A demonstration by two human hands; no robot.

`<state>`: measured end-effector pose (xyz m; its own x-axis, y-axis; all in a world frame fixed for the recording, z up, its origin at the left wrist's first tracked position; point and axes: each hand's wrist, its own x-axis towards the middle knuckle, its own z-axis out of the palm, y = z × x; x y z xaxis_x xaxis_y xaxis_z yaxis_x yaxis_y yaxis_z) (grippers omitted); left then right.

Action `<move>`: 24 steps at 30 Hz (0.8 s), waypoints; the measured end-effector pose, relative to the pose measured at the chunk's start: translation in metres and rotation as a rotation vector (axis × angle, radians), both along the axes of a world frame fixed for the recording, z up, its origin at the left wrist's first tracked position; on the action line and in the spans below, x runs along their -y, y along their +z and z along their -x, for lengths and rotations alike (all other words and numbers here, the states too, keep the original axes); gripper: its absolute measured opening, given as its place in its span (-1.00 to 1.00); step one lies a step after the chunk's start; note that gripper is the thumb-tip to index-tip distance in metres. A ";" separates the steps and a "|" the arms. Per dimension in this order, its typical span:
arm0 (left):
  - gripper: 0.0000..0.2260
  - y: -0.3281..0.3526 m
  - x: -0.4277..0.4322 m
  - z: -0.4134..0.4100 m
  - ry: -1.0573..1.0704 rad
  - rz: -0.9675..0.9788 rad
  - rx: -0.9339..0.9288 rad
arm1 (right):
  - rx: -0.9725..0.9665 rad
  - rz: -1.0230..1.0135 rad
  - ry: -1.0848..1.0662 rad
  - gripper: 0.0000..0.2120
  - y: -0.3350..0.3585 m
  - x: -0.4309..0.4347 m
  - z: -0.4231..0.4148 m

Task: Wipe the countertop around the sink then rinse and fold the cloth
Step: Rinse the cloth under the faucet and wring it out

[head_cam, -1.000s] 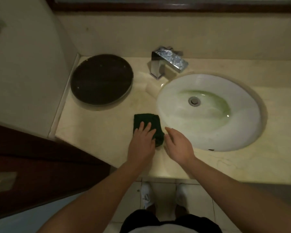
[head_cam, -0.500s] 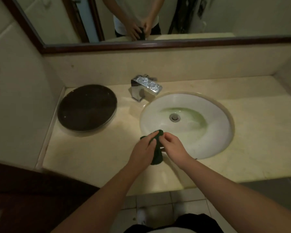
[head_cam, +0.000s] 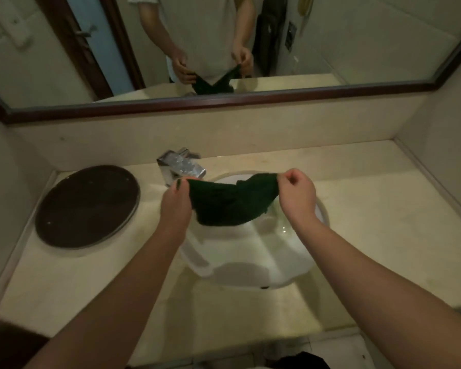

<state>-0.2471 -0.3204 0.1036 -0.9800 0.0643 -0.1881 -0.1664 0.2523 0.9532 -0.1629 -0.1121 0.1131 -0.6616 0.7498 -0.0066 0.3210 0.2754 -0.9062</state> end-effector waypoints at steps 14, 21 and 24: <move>-0.50 0.004 -0.072 -0.018 -0.073 0.331 -0.275 | -0.167 -0.344 0.774 -0.90 0.062 -0.051 0.055; -0.63 0.011 -0.128 -0.016 -0.458 0.006 -0.248 | -0.385 -0.131 0.931 -0.92 0.124 -0.024 0.044; -0.74 -0.010 -0.138 -0.007 -0.394 0.059 -0.091 | -0.484 0.221 0.832 -0.89 0.149 -0.031 0.037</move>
